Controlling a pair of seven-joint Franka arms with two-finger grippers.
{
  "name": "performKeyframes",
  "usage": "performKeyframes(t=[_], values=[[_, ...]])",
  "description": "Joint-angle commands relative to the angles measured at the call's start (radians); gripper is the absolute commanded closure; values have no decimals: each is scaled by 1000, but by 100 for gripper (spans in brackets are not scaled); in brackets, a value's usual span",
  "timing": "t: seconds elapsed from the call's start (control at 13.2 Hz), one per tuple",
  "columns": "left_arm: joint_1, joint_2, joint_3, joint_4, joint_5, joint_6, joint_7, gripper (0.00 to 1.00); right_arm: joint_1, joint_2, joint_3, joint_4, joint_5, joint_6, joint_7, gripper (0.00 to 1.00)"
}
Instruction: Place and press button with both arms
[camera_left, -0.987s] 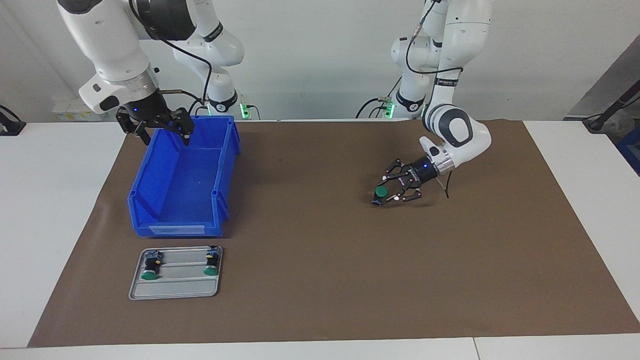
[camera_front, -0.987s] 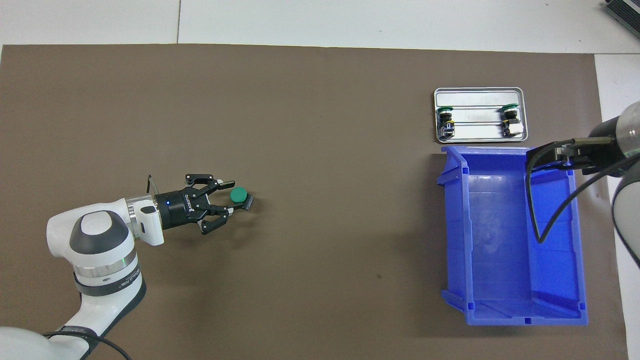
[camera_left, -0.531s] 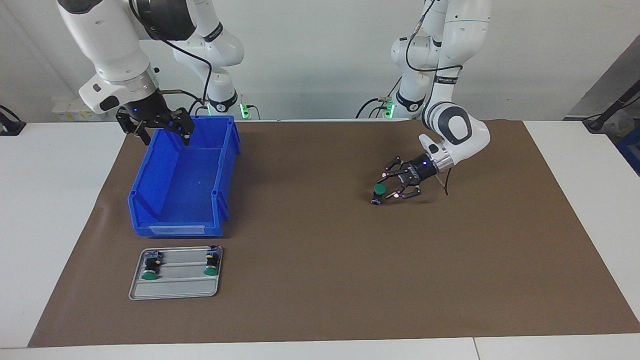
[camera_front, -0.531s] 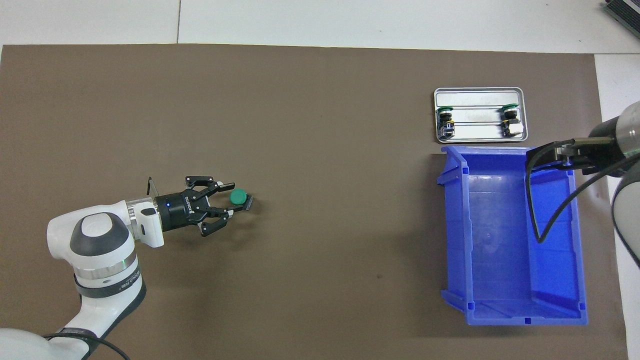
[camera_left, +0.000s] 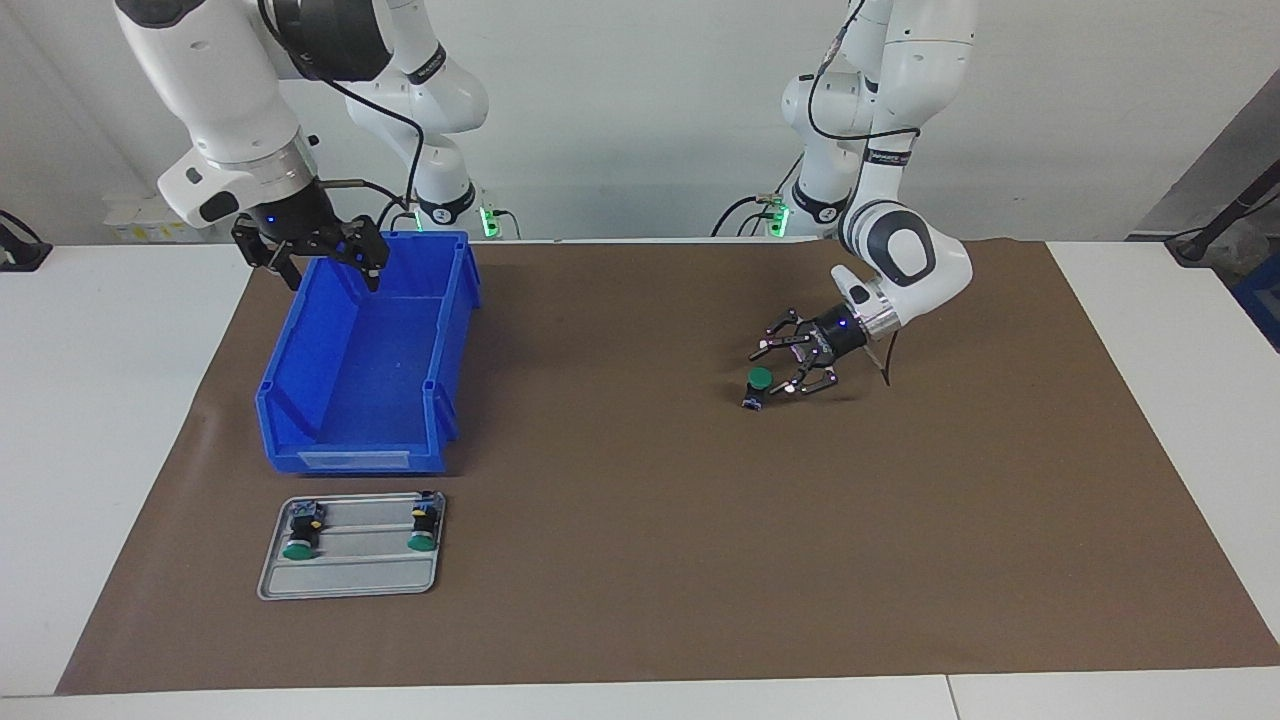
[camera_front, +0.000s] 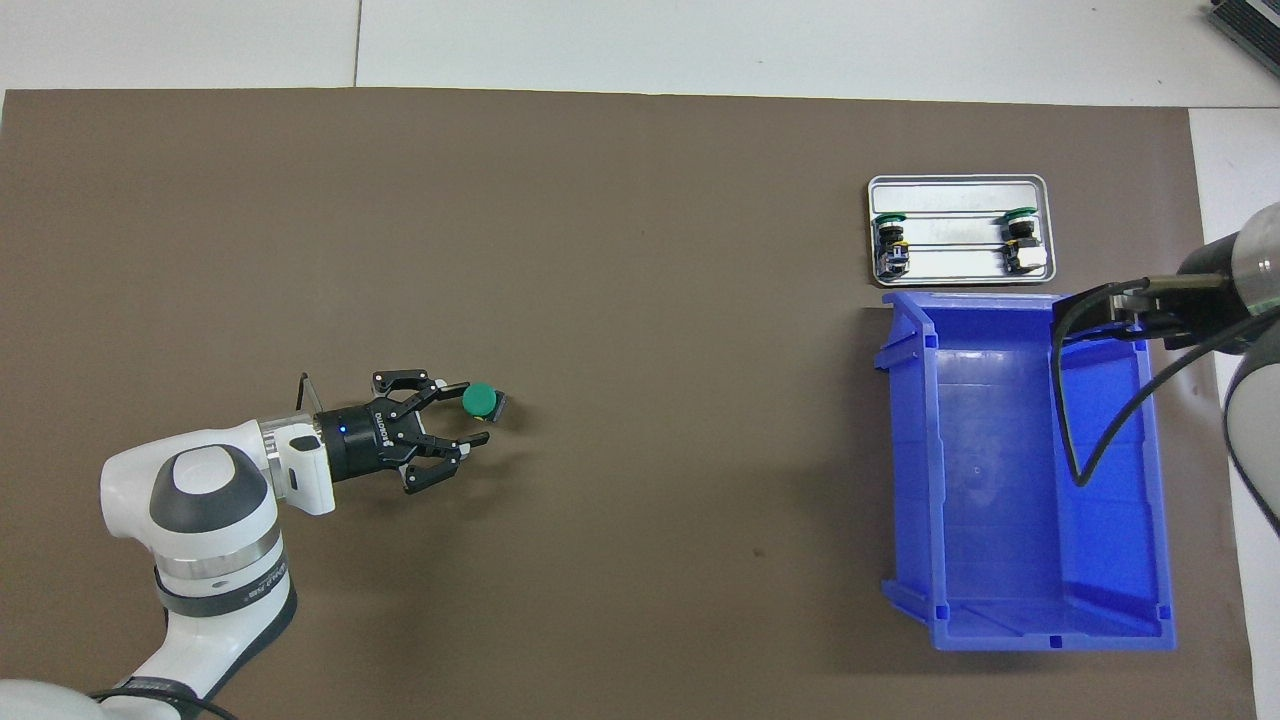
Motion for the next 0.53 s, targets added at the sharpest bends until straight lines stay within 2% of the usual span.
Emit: performKeyframes(t=[0.0, 0.3, 0.46], values=[[-7, -79, 9, -47, -1, 24, -11, 28, -4, -4, 3, -2, 15, -5, -20, 0], [36, -111, 12, -55, 9, 25, -18, 28, -4, -4, 3, -2, 15, -6, -20, 0], [101, -116, 12, -43, 41, 27, -20, 28, -4, -4, 1, -2, 15, -6, -20, 0]])
